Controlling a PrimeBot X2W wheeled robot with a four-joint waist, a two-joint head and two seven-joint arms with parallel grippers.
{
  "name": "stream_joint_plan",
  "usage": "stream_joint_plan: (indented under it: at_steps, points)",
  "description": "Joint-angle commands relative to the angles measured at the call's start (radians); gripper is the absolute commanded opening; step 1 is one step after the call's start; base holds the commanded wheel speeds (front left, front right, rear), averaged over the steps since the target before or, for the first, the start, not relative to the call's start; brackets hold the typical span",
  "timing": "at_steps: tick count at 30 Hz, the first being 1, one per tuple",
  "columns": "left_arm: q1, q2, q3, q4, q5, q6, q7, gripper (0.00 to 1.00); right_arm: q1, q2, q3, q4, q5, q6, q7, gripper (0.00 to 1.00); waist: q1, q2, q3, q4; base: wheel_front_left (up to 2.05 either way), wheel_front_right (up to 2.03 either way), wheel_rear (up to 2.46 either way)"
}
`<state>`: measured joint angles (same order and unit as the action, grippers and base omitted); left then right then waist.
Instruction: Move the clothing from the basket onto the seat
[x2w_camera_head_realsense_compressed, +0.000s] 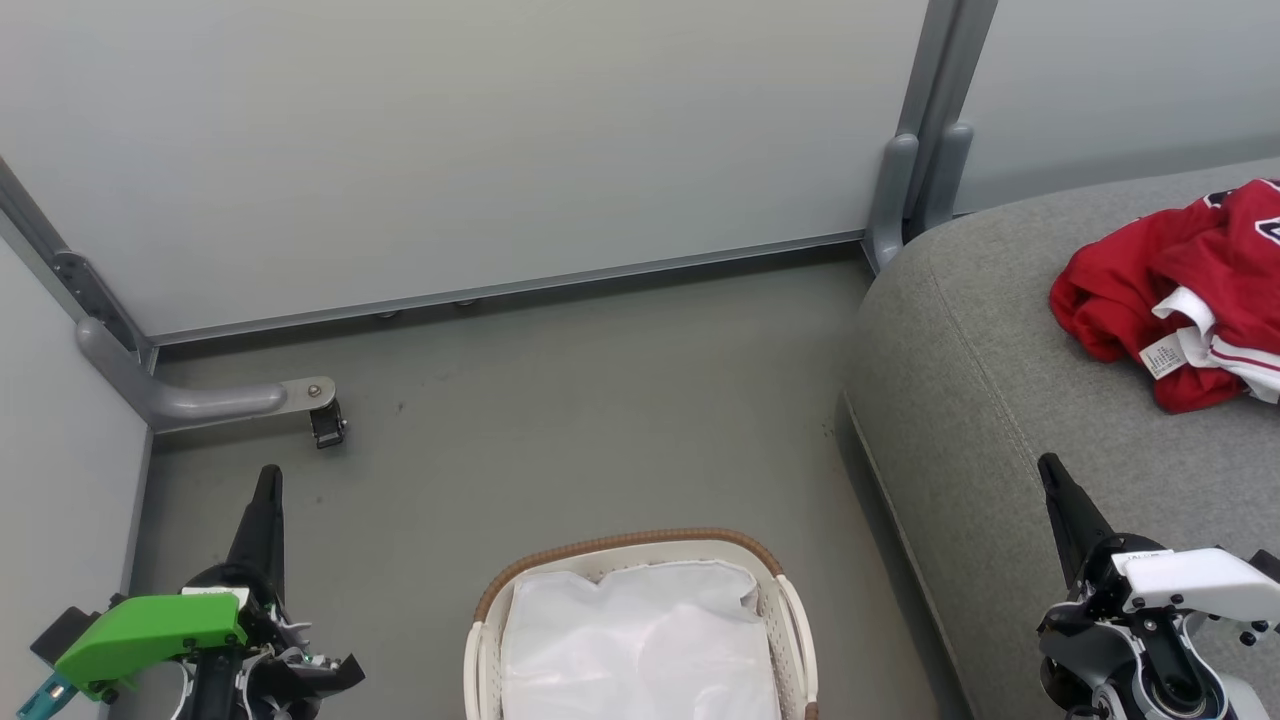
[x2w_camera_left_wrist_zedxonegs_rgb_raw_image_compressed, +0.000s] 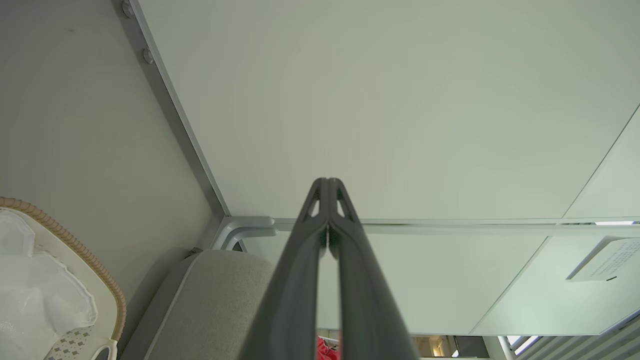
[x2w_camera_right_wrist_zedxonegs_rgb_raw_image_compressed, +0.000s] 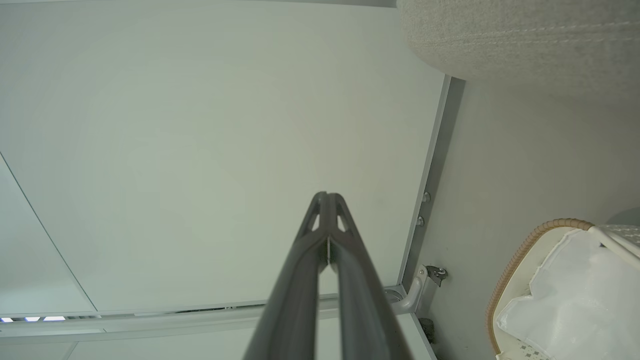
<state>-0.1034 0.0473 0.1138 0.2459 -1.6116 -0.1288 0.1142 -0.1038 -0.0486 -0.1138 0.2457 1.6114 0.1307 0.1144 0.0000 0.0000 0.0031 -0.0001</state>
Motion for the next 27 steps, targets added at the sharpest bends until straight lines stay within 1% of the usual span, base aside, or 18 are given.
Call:
stream_joint_plan:
  at_steps: [1, 27]
  points:
    - [-0.011, 0.005, 0.002, -0.002, -0.003, -0.004, 0.003, 0.00, -0.008, -0.005, -0.003, -0.003, 0.003, 0.000, 0.002, 0.00, 0.0000, 0.0000, 0.000, 0.000, 0.00, 0.00, 0.00]
    - [-0.011, 0.005, 0.002, -0.002, -0.003, -0.004, 0.003, 0.00, -0.008, -0.004, -0.003, -0.003, 0.003, 0.000, 0.003, 0.00, 0.0000, 0.0000, 0.000, 0.000, 0.00, 0.00, 0.00]
